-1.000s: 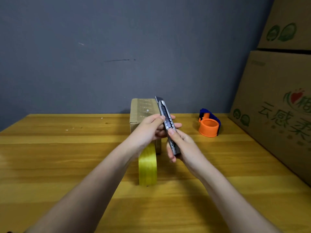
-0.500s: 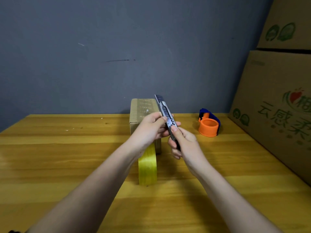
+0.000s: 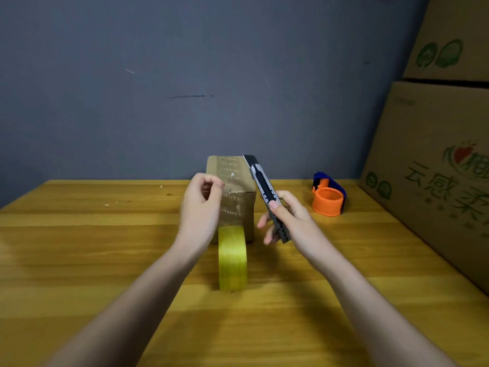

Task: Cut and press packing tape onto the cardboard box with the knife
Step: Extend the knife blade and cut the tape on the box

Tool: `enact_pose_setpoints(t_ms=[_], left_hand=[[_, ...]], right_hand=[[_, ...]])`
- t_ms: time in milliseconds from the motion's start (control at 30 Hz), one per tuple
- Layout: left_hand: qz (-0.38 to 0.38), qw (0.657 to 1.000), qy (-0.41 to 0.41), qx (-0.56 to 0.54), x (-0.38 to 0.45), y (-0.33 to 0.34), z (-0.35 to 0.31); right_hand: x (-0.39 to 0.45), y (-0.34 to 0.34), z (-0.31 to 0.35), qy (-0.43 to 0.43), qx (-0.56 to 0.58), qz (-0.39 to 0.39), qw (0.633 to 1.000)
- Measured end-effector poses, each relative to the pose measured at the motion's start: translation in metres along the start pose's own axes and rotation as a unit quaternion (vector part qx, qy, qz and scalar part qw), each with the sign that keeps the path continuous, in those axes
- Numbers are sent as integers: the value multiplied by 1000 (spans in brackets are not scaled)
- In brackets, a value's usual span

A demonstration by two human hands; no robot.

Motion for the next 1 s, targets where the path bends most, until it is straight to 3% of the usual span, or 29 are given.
enact_pose_setpoints(t_ms=[267, 433, 633, 833, 1000], left_hand=[[104, 967, 100, 212, -19, -13, 12], [134, 950, 40, 280, -23, -9, 31], [149, 978, -129, 64, -22, -5, 56], [160, 971, -155, 85, -25, -10, 63], [193, 962, -181, 62, -34, -5, 60]], right_hand=[[4, 1, 1, 0, -43, -6, 999], [4, 7, 2, 5, -66, 14, 998], [2, 0, 5, 10, -137, 35, 990], [-1, -13, 10, -17, -254, 46, 966], [-4, -22, 11, -32, -411, 49, 910]])
Point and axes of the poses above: each hand's wrist, its own x-axis towards the middle knuckle, its own y-axis out of the palm, z = x × y, the point moved 9 cm from there along x, towards the middle knuckle, and after that the axes turned 13 degrees about -x, right-handed, at the moved point
